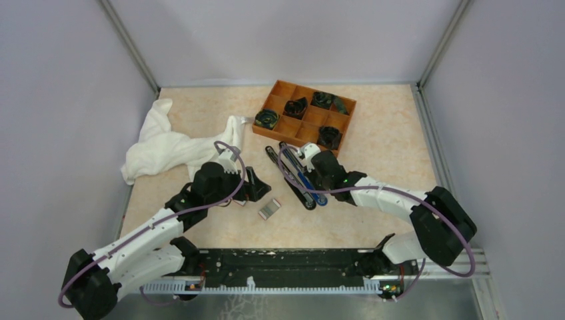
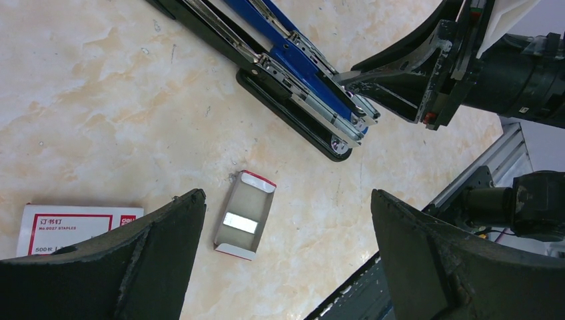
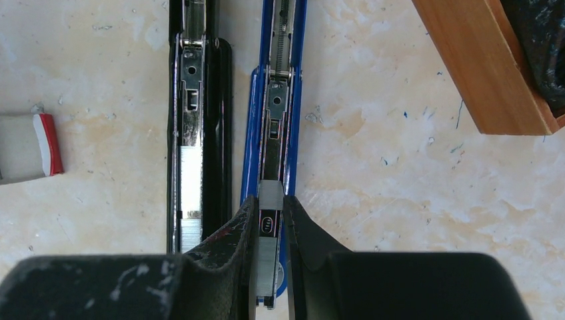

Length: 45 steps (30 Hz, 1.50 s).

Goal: Load the staples into the stapler

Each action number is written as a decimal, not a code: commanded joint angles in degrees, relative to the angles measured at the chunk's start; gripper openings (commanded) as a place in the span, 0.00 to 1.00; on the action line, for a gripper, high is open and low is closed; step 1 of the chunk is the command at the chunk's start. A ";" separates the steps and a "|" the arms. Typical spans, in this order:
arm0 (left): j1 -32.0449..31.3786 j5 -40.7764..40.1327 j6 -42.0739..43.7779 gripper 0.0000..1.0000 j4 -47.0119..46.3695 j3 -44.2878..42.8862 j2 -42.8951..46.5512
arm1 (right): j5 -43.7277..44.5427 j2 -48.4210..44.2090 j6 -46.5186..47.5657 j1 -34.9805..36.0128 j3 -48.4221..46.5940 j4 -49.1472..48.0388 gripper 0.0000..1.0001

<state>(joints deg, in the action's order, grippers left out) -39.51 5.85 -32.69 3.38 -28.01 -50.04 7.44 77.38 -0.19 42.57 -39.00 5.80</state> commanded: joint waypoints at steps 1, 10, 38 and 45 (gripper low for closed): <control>0.04 0.57 -0.35 0.99 -1.62 0.60 0.64 | 0.01 0.24 0.06 -0.20 -0.67 -0.28 0.00; 0.04 0.63 -0.36 0.99 -1.80 0.69 0.61 | -1.38 -0.14 -1.00 -0.20 -1.56 1.14 0.00; 0.33 -0.51 -2.43 0.99 -3.29 0.71 -0.72 | -1.29 -2.78 -3.92 -0.29 -5.34 3.74 0.36; 2.15 0.43 -5.65 0.99 -6.55 -1.41 -6.77 | -8.86 -4.10 -4.72 0.74 -2.71 -0.63 0.43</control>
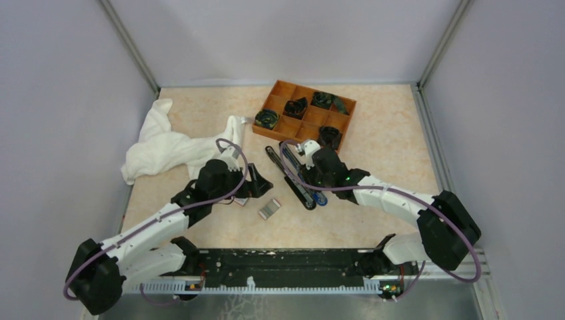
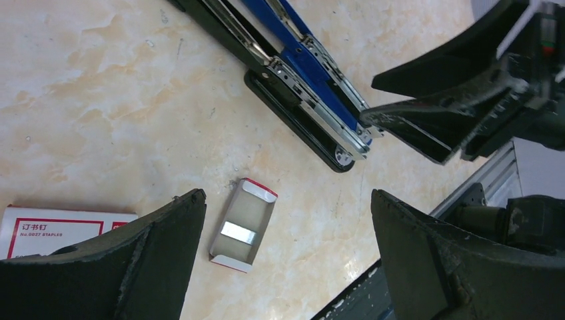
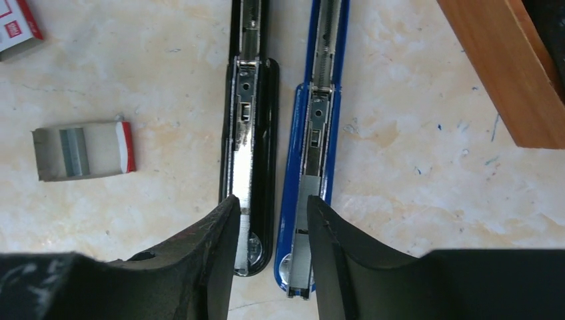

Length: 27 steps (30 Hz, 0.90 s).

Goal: Load the staples into the stapler

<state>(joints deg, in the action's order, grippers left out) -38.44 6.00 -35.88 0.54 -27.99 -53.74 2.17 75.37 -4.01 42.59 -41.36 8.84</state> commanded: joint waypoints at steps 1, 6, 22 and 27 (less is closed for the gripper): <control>1.37 0.63 -2.86 0.99 -4.69 -1.91 -4.19 | -3.58 -1.92 -0.89 1.12 -0.06 -3.91 0.44; 3.71 3.55 -6.87 0.99 -9.46 -4.07 -10.64 | -1.78 0.09 -0.52 2.84 0.70 -5.03 0.47; 8.89 10.74 -18.71 0.95 -22.80 -5.49 -29.30 | 1.71 3.79 -0.59 5.85 3.72 -7.45 0.38; 9.33 12.87 -19.78 0.92 -25.91 -7.44 -34.98 | 0.71 4.68 -0.39 6.65 4.32 -8.90 0.26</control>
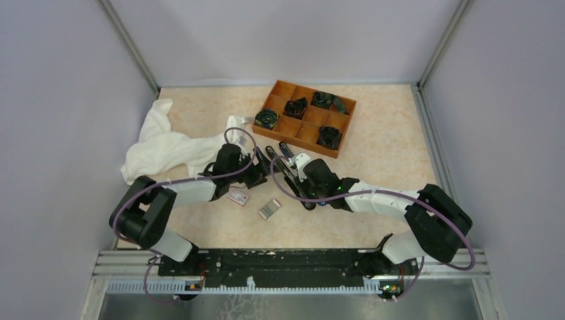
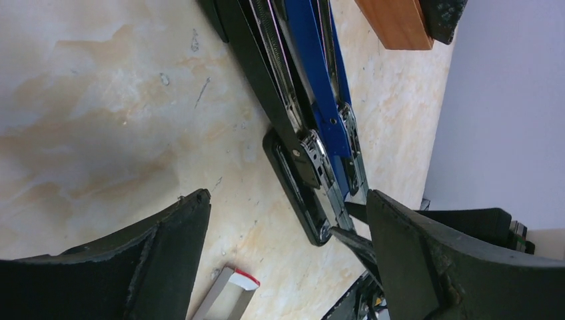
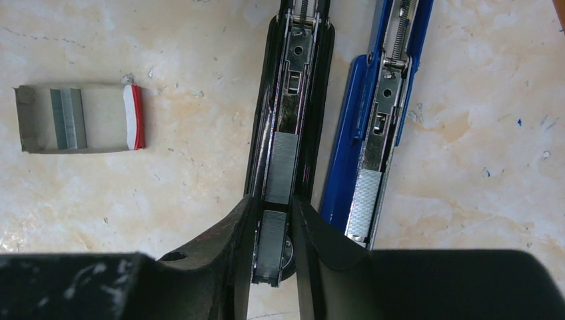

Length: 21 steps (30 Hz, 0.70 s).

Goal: Load the staples into the stapler

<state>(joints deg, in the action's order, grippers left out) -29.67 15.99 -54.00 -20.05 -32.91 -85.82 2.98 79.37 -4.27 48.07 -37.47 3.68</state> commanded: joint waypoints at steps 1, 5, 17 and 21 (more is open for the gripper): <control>0.70 3.14 -1.91 0.91 -5.81 -2.94 -3.95 | -0.14 0.86 0.00 1.23 0.51 -3.89 0.24; 1.27 4.60 -3.36 0.87 -9.79 -3.43 -7.86 | -0.46 0.84 0.51 1.39 1.05 -4.80 0.16; 2.18 0.55 -9.26 0.76 -22.47 0.38 -14.41 | -2.96 1.90 0.84 2.39 1.26 -7.83 0.09; 2.47 -2.15 -8.02 0.74 -29.05 1.58 -16.32 | -3.18 2.66 0.76 2.91 1.22 -8.27 0.08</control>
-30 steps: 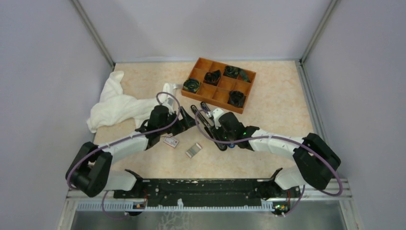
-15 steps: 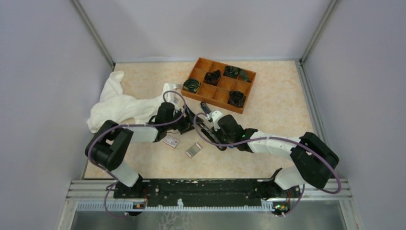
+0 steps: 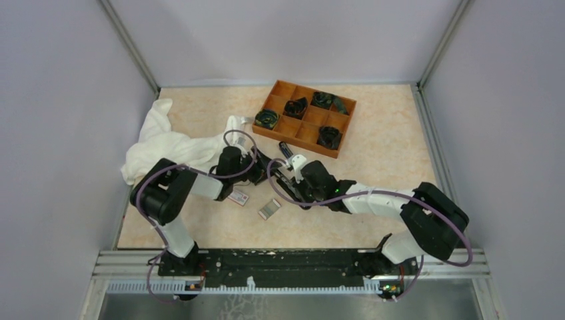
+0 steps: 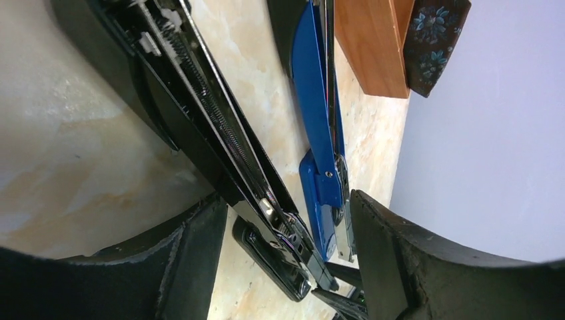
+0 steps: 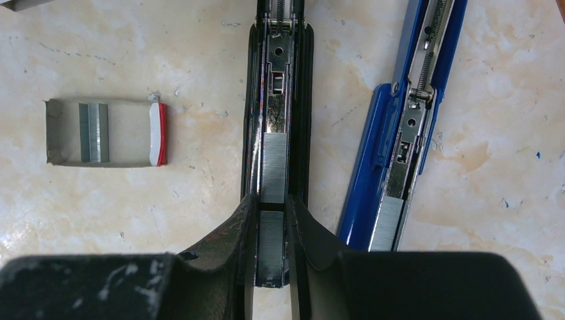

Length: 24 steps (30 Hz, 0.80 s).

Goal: Load the staples into the stapler

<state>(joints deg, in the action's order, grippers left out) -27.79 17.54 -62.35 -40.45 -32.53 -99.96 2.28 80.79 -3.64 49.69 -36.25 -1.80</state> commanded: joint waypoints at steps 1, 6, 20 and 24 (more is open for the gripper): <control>0.69 -4.12 1.03 0.72 -9.80 1.16 -2.76 | -2.55 1.35 0.12 1.41 0.08 -3.11 0.08; 0.72 -5.95 6.31 0.61 -19.57 2.76 -3.78 | -3.35 2.53 0.04 1.85 0.04 -4.55 0.08; -1.53 -3.14 16.22 0.55 -33.63 5.02 -1.99 | -3.79 4.66 -0.97 2.34 1.16 -11.72 0.08; -2.98 -4.70 20.15 0.58 -30.73 5.94 0.14 | -2.92 4.55 -0.64 2.41 1.73 -14.26 0.08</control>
<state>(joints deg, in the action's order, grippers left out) -29.08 13.54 -47.20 -68.36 -27.35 -102.89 1.91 84.33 -4.56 50.78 -35.22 -11.60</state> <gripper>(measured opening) 0.567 0.186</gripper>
